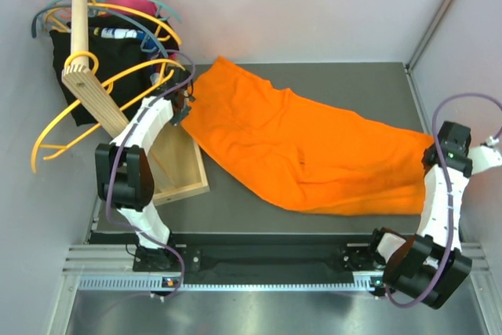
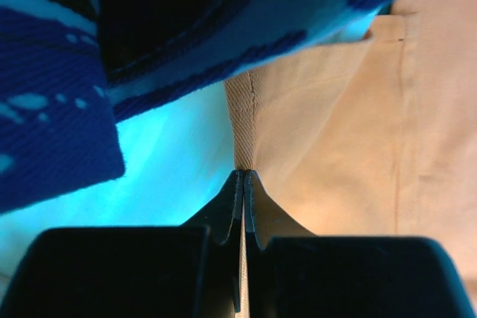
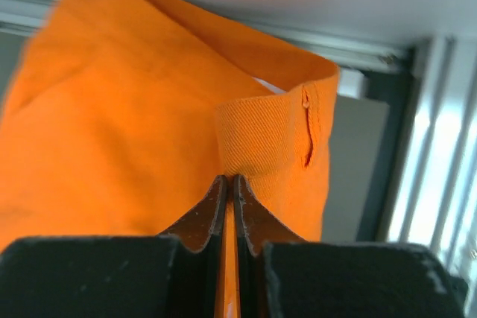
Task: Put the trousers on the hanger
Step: Fold the trousers at the center of the board.
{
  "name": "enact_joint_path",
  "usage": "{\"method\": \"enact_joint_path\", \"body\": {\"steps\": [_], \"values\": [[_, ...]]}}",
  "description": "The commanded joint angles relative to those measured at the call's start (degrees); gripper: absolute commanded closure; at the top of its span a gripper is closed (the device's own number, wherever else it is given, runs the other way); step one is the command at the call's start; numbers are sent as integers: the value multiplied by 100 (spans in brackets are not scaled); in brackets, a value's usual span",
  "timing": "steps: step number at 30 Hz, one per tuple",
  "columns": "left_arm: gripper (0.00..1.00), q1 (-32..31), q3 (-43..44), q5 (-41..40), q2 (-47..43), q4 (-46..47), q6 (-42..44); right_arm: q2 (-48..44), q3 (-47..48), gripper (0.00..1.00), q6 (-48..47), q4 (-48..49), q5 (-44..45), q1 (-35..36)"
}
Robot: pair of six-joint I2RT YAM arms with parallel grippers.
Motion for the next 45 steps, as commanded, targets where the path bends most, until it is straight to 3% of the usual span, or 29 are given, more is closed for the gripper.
{"method": "enact_joint_path", "body": {"steps": [1, 6, 10, 14, 21, 26, 40, 42, 43, 45], "values": [[100, 219, 495, -7, 133, 141, -76, 584, 681, 100, -999, 974, 66, 326], [100, 114, 838, 335, 537, 256, -181, 1579, 1531, 100, -1423, 1354, -83, 722], [100, 78, 1277, 21, 827, 212, -120, 2615, 2385, 100, -1704, 1354, -84, 722], [100, 78, 1611, -208, 1012, 203, 3, 3013, 2878, 100, -2029, 1661, 118, 696], [100, 70, 1683, -296, 934, 510, -40, 3435, 2932, 100, -2223, 2136, 206, 625], [100, 70, 1489, -392, 652, 1222, -224, 3602, 2967, 100, -2293, 2523, 215, 432], [100, 70, 2017, -130, 1083, 1477, -594, 4771, 3336, 100, -2460, 2664, 198, 405], [100, 70, 2025, 54, 1109, 1574, -638, 4955, 3441, 76, -2557, 2481, 137, 423], [100, 70, 2043, 125, 1109, 1583, -690, 4999, 3589, 53, -2627, 2427, 128, 432], [100, 70, 2095, 178, 1126, 1530, -752, 5000, 3775, 41, -2777, 2234, 84, 554]]}}
